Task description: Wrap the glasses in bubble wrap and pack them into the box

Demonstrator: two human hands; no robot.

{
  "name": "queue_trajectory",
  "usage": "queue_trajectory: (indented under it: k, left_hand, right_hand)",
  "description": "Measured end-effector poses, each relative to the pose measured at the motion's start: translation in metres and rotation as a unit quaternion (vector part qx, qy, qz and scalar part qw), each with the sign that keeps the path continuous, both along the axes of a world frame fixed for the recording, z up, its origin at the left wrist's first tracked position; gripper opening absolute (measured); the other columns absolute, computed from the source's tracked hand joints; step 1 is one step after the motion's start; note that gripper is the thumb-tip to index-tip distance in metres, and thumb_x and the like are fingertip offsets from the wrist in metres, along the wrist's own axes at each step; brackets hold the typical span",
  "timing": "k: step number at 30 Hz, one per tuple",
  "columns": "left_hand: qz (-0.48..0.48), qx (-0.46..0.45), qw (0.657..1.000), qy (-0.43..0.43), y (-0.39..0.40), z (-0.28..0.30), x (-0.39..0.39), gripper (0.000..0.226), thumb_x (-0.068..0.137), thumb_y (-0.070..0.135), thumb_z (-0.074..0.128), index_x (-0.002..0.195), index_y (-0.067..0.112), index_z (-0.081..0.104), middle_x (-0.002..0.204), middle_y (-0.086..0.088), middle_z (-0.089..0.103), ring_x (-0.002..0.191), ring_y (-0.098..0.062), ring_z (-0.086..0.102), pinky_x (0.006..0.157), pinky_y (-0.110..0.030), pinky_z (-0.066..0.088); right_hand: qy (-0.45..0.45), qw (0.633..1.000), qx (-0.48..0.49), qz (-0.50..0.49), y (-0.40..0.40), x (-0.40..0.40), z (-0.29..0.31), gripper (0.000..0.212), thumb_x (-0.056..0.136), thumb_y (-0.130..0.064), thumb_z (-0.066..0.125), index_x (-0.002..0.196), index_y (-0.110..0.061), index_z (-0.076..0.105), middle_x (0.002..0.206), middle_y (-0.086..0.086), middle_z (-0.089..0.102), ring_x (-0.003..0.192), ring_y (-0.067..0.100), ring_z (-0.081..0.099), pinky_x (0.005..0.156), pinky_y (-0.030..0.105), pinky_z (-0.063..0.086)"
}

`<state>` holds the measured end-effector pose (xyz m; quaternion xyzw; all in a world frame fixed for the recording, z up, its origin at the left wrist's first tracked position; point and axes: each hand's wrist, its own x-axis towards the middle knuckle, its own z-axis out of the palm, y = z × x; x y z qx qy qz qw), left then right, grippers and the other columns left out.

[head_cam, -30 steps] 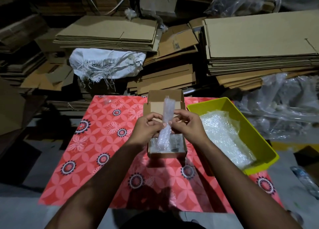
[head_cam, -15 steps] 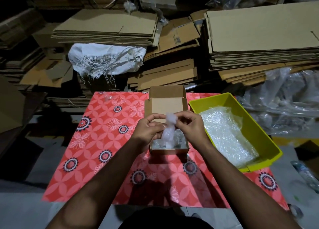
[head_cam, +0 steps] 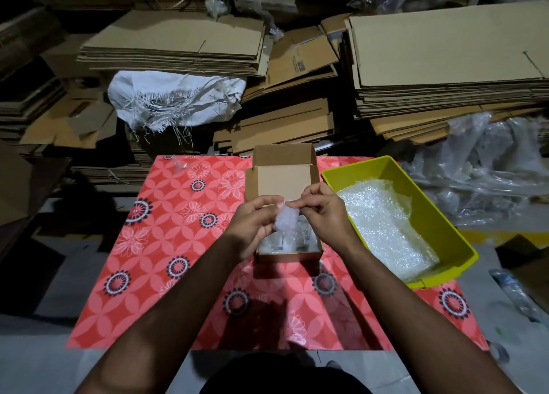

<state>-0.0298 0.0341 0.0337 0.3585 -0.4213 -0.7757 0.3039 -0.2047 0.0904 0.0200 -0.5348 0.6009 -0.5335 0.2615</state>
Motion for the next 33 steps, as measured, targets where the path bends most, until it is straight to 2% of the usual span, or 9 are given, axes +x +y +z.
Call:
queue_trajectory:
  k: [3,6,9,12,18,21,23,28,33]
  left_hand:
    - [0.011,-0.009,1.000,-0.019,0.000,-0.005,0.003,0.026,0.089,-0.005,0.067,0.113,0.004,0.065,0.094,-0.013,0.068,0.093,-0.025,0.061,0.086,-0.033,0.052]
    - [0.044,-0.019,0.999,-0.013,-0.005,-0.004,0.005,0.026,0.086,-0.009,0.068,0.107,0.006,0.064,0.088,-0.008,0.073,0.090,-0.025,0.065,0.084,-0.035,0.054]
    - [0.079,-0.023,0.997,0.002,-0.013,-0.003,0.008,0.028,0.086,-0.008,0.068,0.109,0.005,0.060,0.101,-0.014,0.069,0.097,-0.028,0.064,0.094,-0.043,0.051]
    - [0.112,-0.009,0.993,0.024,-0.021,-0.005,0.016,0.031,0.087,-0.010,0.065,0.110,0.009,0.057,0.110,-0.016,0.068,0.102,-0.028,0.066,0.097,-0.047,0.051]
    - [0.097,-0.007,0.995,0.010,-0.018,-0.020,0.027,0.027,0.088,-0.013,0.062,0.106,0.008,0.058,0.100,-0.009,0.070,0.089,-0.021,0.070,0.078,-0.036,0.061]
    - [0.086,0.011,0.996,0.010,-0.007,-0.036,0.031,0.034,0.079,-0.012,0.070,0.100,0.010,0.056,0.102,-0.013,0.067,0.078,-0.021,0.068,0.064,-0.031,0.060]
    - [0.072,0.015,0.997,0.011,0.001,-0.046,0.037,0.042,0.069,-0.007,0.073,0.101,0.012,0.055,0.099,-0.016,0.067,0.072,-0.024,0.065,0.056,-0.029,0.054]
    - [0.059,0.034,0.998,0.000,0.012,-0.070,0.055,0.046,0.071,-0.013,0.071,0.104,0.012,0.052,0.087,-0.015,0.069,0.070,-0.027,0.067,0.061,-0.032,0.056]
    - [0.030,0.045,0.997,-0.055,0.017,-0.093,0.073,0.029,0.089,-0.007,0.062,0.112,0.010,0.061,0.091,-0.016,0.064,0.076,-0.026,0.064,0.066,-0.035,0.057]
  right_hand:
    - [-0.036,0.999,0.021,0.004,0.000,0.001,0.000,0.029,0.087,0.005,0.064,0.093,-0.018,0.082,0.100,0.004,0.056,0.101,0.018,0.060,0.082,0.026,0.054]
    - [-0.167,0.985,0.043,0.014,-0.003,0.007,0.005,0.026,0.087,0.000,0.061,0.104,-0.010,0.079,0.113,0.012,0.062,0.105,0.025,0.066,0.087,0.033,0.058]
    - [-0.330,0.943,0.038,-0.032,-0.006,0.011,0.013,0.019,0.094,0.001,0.060,0.109,-0.006,0.067,0.101,0.010,0.064,0.087,0.025,0.070,0.082,0.031,0.059]
    - [-0.394,0.915,0.046,-0.073,-0.007,0.003,0.014,0.013,0.095,0.003,0.058,0.105,-0.004,0.062,0.092,0.012,0.061,0.076,0.024,0.067,0.072,0.025,0.059]
    - [-0.292,0.945,0.145,-0.002,0.000,0.014,-0.001,0.018,0.095,0.000,0.061,0.111,-0.006,0.066,0.098,0.018,0.067,0.075,0.022,0.068,0.076,0.031,0.060]
    - [-0.231,0.955,0.181,0.037,0.006,0.040,-0.020,0.026,0.089,-0.012,0.074,0.114,-0.011,0.067,0.079,0.004,0.065,0.071,0.016,0.064,0.069,0.028,0.056]
    - [-0.165,0.968,0.192,0.007,0.011,0.058,-0.036,0.029,0.081,-0.023,0.083,0.105,-0.016,0.069,0.065,-0.005,0.056,0.062,0.010,0.055,0.062,0.027,0.050]
    - [-0.109,0.964,0.217,-0.111,0.024,0.086,-0.066,0.031,0.067,-0.033,0.093,0.074,-0.019,0.066,0.053,-0.012,0.056,0.052,0.005,0.054,0.057,0.030,0.054]
    - [-0.052,0.964,0.230,-0.120,0.039,0.105,-0.082,0.015,0.076,-0.016,0.086,0.074,-0.012,0.072,0.059,0.002,0.068,0.054,0.009,0.062,0.058,0.026,0.053]
